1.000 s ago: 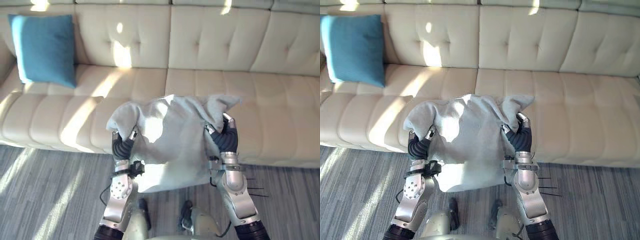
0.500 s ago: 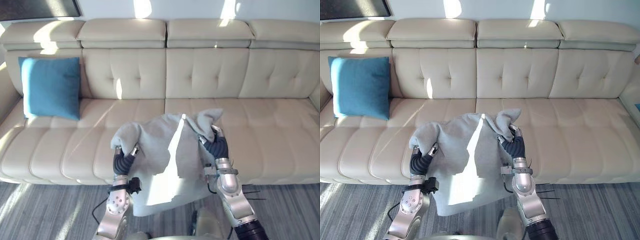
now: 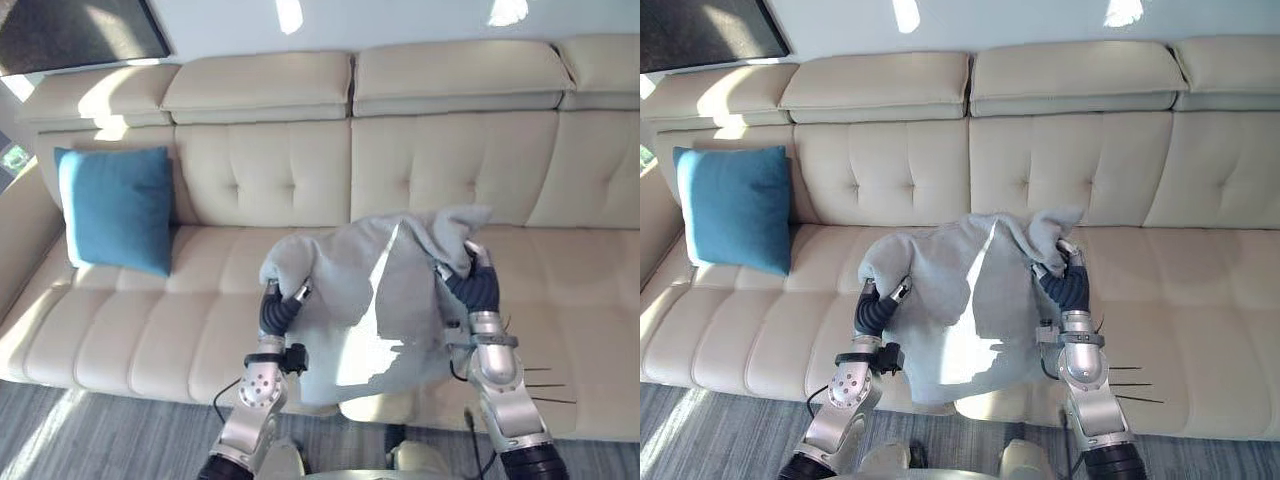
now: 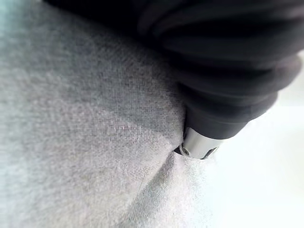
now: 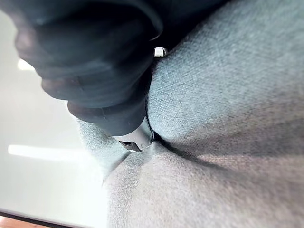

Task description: Pick up cushions and gather them together orderly.

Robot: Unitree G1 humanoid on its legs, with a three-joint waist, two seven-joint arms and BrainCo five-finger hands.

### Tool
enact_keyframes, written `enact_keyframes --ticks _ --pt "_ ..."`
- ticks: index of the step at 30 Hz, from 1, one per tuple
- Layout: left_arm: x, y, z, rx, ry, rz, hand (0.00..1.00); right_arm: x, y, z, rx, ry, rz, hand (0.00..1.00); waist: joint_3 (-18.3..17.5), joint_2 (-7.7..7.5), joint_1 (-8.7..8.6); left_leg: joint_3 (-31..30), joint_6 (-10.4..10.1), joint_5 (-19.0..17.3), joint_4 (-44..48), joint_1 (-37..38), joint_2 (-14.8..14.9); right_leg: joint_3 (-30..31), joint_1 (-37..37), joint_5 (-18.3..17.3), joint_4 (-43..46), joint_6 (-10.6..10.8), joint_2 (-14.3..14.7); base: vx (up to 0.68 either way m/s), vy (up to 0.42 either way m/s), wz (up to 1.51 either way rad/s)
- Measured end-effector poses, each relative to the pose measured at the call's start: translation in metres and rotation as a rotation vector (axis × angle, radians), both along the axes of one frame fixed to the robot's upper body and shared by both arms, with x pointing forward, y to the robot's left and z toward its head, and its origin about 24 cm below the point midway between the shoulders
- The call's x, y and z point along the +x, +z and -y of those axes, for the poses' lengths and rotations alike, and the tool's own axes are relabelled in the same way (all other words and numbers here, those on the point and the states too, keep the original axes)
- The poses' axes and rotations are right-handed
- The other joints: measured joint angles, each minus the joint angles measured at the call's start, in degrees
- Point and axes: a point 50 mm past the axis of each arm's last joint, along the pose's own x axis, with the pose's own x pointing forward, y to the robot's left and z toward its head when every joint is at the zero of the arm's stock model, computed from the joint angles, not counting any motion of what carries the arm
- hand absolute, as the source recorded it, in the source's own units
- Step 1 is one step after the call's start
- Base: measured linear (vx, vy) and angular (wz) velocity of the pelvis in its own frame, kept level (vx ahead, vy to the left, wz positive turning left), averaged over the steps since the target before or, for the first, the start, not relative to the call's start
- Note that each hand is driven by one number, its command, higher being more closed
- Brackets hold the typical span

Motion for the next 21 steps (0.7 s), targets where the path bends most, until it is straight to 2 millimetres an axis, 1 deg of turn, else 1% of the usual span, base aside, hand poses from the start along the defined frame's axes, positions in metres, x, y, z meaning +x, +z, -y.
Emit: enact_keyframes --ticks 1,2,3,4,6,8,9,10,11,12,13,14,15,16,17,18,19,20,21 --pt "0.001 0.000 -0.002 0.011 -0.003 0.000 1.00 0.000 -0.003 -0.001 0.012 -0.003 -0.009 1.00 -0.04 -0.50 -0.38 0.08 -0.35 -0.29 -1.56 0.78 -0.59 0.61 0.00 0.39 -0.40 0.60 -0.20 0.15 0.213 -0.46" --pt "0.001 -0.001 -0.004 0.030 -0.009 0.000 1.00 0.000 -0.006 -0.004 0.033 -0.010 -0.019 1.00 -0.07 -1.90 -0.95 1.35 0.29 0.71 -4.51 2.26 -2.24 2.09 -0.22 0.96 -1.01 1.48 -1.37 0.10 0.164 -0.27" --pt "0.000 -0.001 -0.006 0.041 -0.010 -0.002 1.00 0.000 -0.007 -0.005 0.034 -0.013 -0.024 1.00 -0.12 -2.56 -0.92 2.84 0.70 1.27 -6.56 3.71 -3.15 3.37 -0.21 1.23 -1.62 1.91 -1.94 0.09 0.169 -0.42" --pt "0.001 -0.001 -0.006 0.043 -0.010 -0.002 1.00 0.000 -0.007 -0.006 0.022 -0.014 -0.020 1.00 -0.19 -2.65 -0.73 4.50 1.23 1.63 -8.29 4.92 -4.31 5.03 -0.16 1.83 -2.55 2.83 -2.83 0.06 0.124 -0.45" --pt "0.003 0.001 -0.006 0.046 -0.009 0.009 1.00 0.002 -0.005 -0.007 0.014 -0.017 -0.010 1.00 -0.23 -2.57 -0.53 6.05 1.94 2.13 -10.32 5.85 -5.96 6.61 -0.22 2.63 -4.15 3.89 -4.04 0.03 0.116 -0.32" --pt "0.007 0.006 -0.007 0.059 -0.001 0.032 1.00 0.008 0.000 -0.011 0.026 -0.017 0.004 1.00 -0.22 -2.57 -0.60 6.83 2.43 2.48 -11.51 5.77 -6.84 7.70 -0.59 3.72 -5.60 4.23 -4.54 0.00 0.102 -0.20" --pt "0.012 0.012 -0.008 0.070 0.011 0.056 1.00 0.014 0.006 -0.013 0.027 -0.017 0.027 1.00 -0.20 -2.57 -0.56 7.28 2.47 2.50 -11.54 5.07 -6.91 8.20 -1.49 4.29 -5.86 3.79 -4.56 -0.05 0.054 -0.22" --pt "0.023 0.023 -0.008 0.088 0.025 0.105 1.00 0.025 0.019 -0.018 0.029 -0.017 0.076 1.00 -0.13 -2.63 -0.58 7.62 2.75 2.74 -11.43 3.35 -7.03 8.85 -3.40 4.97 -5.84 3.82 -4.61 -0.07 0.046 -0.20" --pt "0.029 0.030 -0.009 0.092 0.035 0.134 1.00 0.032 0.026 -0.021 0.031 -0.020 0.103 1.00 -0.12 -2.62 -0.58 7.68 2.85 2.97 -11.31 2.20 -7.04 9.04 -4.60 5.54 -5.86 3.58 -4.60 -0.11 0.029 -0.12" --pt "0.041 0.045 -0.008 0.100 0.055 0.190 1.00 0.044 0.042 -0.025 0.030 -0.025 0.160 1.00 -0.05 -2.60 -0.59 7.67 3.19 3.62 -11.17 -0.19 -7.10 9.15 -6.86 6.39 -5.88 3.47 -4.66 -0.12 0.011 -0.02" --pt "0.060 0.066 -0.009 0.107 0.089 0.266 1.00 0.060 0.067 -0.032 0.034 -0.028 0.243 1.00 2.04 -2.77 -0.70 7.57 3.37 4.23 -10.75 -1.99 -7.13 9.17 -8.49 7.38 -5.90 3.44 -4.73 -0.19 0.001 0.02" --pt "0.069 0.076 -0.010 0.116 0.104 0.297 1.00 0.066 0.079 -0.035 0.035 -0.027 0.281 1.00 3.09 -2.83 -0.68 7.54 3.50 4.42 -10.25 -2.89 -7.09 9.21 -9.09 7.69 -5.88 3.47 -4.75 -0.19 -0.011 0.05" --pt "0.084 0.095 -0.013 0.139 0.144 0.354 1.00 0.076 0.101 -0.041 0.040 -0.030 0.349 1.00 4.07 -2.78 -0.61 7.30 3.71 4.67 -9.05 -5.60 -6.94 9.19 -11.15 8.41 -5.86 3.51 -4.77 -0.23 -0.023 0.06" --pt "0.094 0.112 -0.016 0.160 0.177 0.403 1.00 0.083 0.119 -0.046 0.047 -0.029 0.403 1.00 4.86 -2.77 -0.55 6.97 3.76 4.74 -8.16 -7.84 -6.88 9.15 -12.84 8.87 -5.83 3.63 -4.66 -0.21 -0.032 0.12" --pt "0.109 0.137 -0.021 0.188 0.221 0.468 1.00 0.091 0.144 -0.051 0.040 -0.034 0.470 1.00 6.73 -2.80 -0.56 6.41 3.94 5.39 -7.51 -9.71 -6.79 8.94 -14.25 9.61 -5.81 3.64 -4.56 -0.21 -0.033 0.12" --pt "0.115 0.148 -0.024 0.202 0.247 0.494 1.00 0.094 0.155 -0.054 0.031 -0.045 0.497 1.00 7.43 -2.78 -0.46 6.12 3.90 5.59 -7.18 -10.69 -6.67 8.83 -14.94 9.91 -5.77 3.57 -4.47 -0.21 -0.044 0.19" --pt "0.128 0.176 -0.028 0.221 0.298 0.550 1.00 0.103 0.177 -0.058 0.025 -0.062 0.542 1.00 9.19 -2.77 -0.38 5.48 4.16 6.52 -7.25 -12.06 -6.62 8.31 -16.05 10.40 -5.63 3.46 -4.39 -0.16 -0.038 0.15" --pt "0.132 0.186 -0.030 0.227 0.316 0.569 1.00 0.106 0.185 -0.059 0.028 -0.072 0.556 1.00 9.69 -2.77 -0.35 5.27 4.13 6.83 -7.30 -12.69 -6.62 8.14 -16.62 10.46 -5.38 3.44 -4.37 -0.17 -0.044 0.22" --pt "0.140 0.212 -0.032 0.233 0.356 0.620 1.00 0.111 0.207 -0.060 0.043 -0.103 0.597 1.00 11.09 -2.73 -0.30 4.60 4.27 7.67 -7.42 -14.11 -6.65 7.62 -18.18 10.51 -4.58 3.39 -4.37 -0.14 -0.034 0.22"
